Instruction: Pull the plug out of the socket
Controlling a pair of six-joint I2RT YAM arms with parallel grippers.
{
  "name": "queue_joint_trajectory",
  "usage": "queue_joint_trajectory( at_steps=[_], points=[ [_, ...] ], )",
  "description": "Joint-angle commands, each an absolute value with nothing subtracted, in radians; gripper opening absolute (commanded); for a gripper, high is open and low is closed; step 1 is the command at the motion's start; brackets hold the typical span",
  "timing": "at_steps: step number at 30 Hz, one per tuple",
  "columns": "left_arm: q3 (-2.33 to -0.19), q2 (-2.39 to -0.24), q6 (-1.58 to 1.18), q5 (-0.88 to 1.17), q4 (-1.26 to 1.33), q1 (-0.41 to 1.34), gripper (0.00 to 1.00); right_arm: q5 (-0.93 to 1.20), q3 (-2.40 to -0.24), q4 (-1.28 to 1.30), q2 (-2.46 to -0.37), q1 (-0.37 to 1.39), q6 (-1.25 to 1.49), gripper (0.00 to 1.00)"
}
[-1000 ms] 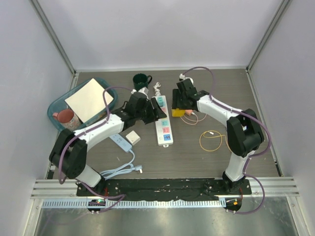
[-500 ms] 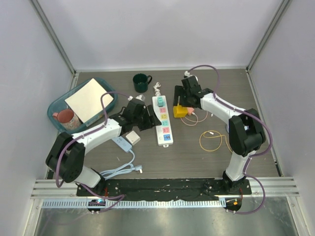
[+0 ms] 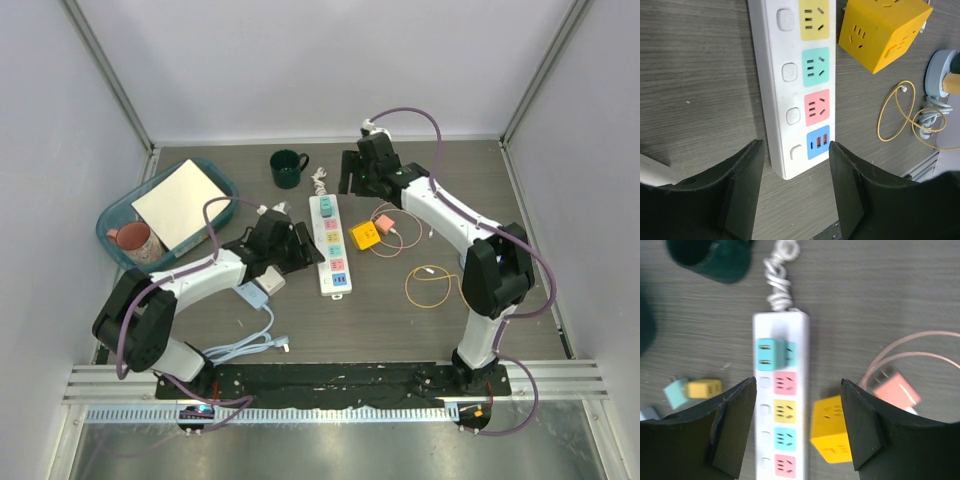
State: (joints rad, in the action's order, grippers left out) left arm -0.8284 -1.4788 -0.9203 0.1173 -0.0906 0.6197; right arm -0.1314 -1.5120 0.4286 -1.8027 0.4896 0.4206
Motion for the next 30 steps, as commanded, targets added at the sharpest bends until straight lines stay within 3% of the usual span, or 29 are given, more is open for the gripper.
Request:
queue_joint_trajectory(
  at_steps=[1, 17, 30],
  points=[
    [-0.799, -1.456, -0.946, 0.132, -0.005, 0.615, 0.58, -0.159, -1.644, 0.425, -1.858, 0.564, 0.411, 0.73],
    [-0.712, -1.431, -0.954, 0.146, 0.202, 0.615, 0.57, -0.252, -1.832, 0.486, -2.086, 0.655, 0.370, 0.69],
    [-0.726, -1.609, -1.009, 0.227, 0.433, 0.615, 0.42, -0.279, -1.908, 0.532, -2.178, 0.657, 0.362, 0.59]
  ],
)
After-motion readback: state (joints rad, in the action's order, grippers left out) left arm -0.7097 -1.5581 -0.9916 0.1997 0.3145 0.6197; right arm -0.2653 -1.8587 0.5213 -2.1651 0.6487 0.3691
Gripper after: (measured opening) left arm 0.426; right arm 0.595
